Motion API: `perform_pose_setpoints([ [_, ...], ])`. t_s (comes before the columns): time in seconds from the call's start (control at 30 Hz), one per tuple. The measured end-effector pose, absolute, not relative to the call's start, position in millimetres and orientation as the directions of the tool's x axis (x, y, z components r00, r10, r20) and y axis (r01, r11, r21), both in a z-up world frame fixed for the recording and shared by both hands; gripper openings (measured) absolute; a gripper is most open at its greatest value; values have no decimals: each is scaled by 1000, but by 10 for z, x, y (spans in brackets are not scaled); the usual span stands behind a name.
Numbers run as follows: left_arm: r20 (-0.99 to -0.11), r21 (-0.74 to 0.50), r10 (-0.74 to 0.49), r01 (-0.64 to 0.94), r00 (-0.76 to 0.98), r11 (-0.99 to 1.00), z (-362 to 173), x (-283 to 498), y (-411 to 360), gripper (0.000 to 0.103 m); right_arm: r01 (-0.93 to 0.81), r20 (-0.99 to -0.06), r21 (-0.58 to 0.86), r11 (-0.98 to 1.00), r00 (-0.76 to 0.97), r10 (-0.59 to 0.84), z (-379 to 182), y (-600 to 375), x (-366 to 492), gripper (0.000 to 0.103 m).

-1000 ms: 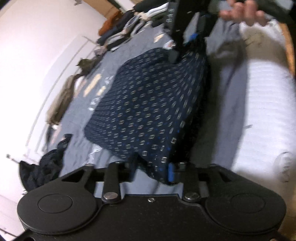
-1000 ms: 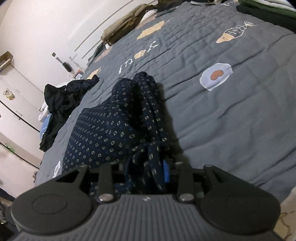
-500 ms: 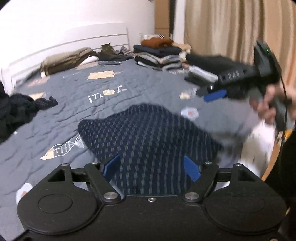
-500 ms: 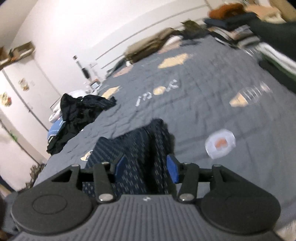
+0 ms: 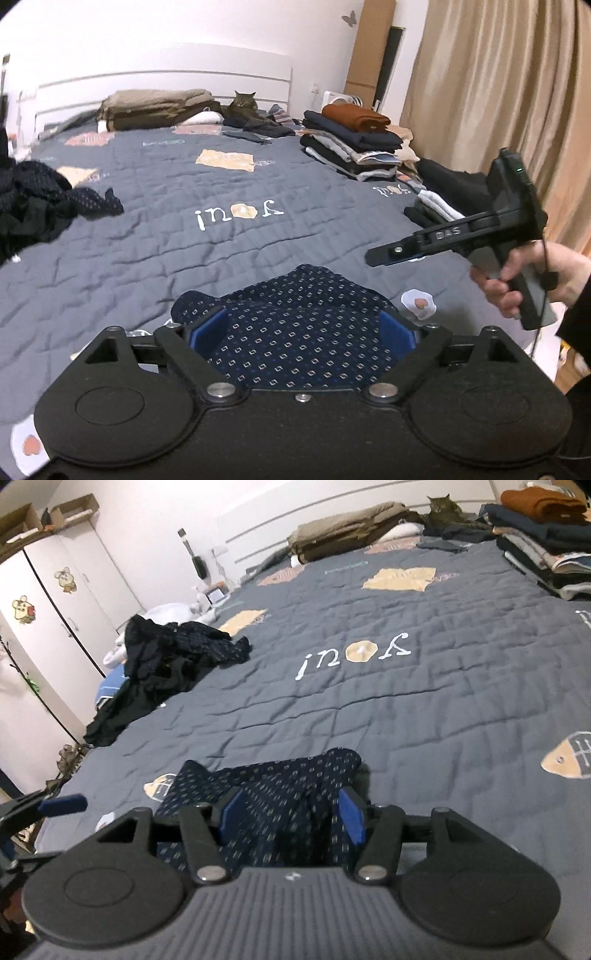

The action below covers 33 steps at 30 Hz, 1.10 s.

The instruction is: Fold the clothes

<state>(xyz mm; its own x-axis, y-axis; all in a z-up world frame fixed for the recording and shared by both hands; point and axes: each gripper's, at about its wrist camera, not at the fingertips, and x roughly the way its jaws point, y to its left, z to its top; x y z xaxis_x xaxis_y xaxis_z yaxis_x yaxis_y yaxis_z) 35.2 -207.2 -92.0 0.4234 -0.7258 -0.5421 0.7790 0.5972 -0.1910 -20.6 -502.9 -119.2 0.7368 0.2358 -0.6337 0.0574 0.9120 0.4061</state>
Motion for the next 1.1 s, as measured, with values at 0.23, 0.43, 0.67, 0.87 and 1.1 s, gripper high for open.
perform_pose_setpoints([
  [0.23, -550, -242, -732, 763, 401, 600, -1097, 587, -2094, 88, 38, -671, 367, 930, 703, 236, -1423, -4965, 49, 56],
  [0.43, -553, -250, -723, 745, 415, 619, -1146, 691, -2067, 88, -1, -691, 373, 928, 667, 278, -1549, -4863, 190, 57],
  [0.67, -556, -250, -716, 737, 422, 628, -1164, 698, -2024, 90, 21, -685, 406, 914, 669, 289, -1643, -4793, 252, 57],
  [0.87, -560, -242, -710, 736, 426, 632, -1181, 689, -2014, 90, 39, -649, 452, 891, 699, 299, -1605, -4847, 238, 13],
  [1.1, -550, -249, -712, 728, 436, 638, -1171, 698, -1984, 90, 33, -472, 553, 833, 836, 280, -1362, -5097, 95, 12],
])
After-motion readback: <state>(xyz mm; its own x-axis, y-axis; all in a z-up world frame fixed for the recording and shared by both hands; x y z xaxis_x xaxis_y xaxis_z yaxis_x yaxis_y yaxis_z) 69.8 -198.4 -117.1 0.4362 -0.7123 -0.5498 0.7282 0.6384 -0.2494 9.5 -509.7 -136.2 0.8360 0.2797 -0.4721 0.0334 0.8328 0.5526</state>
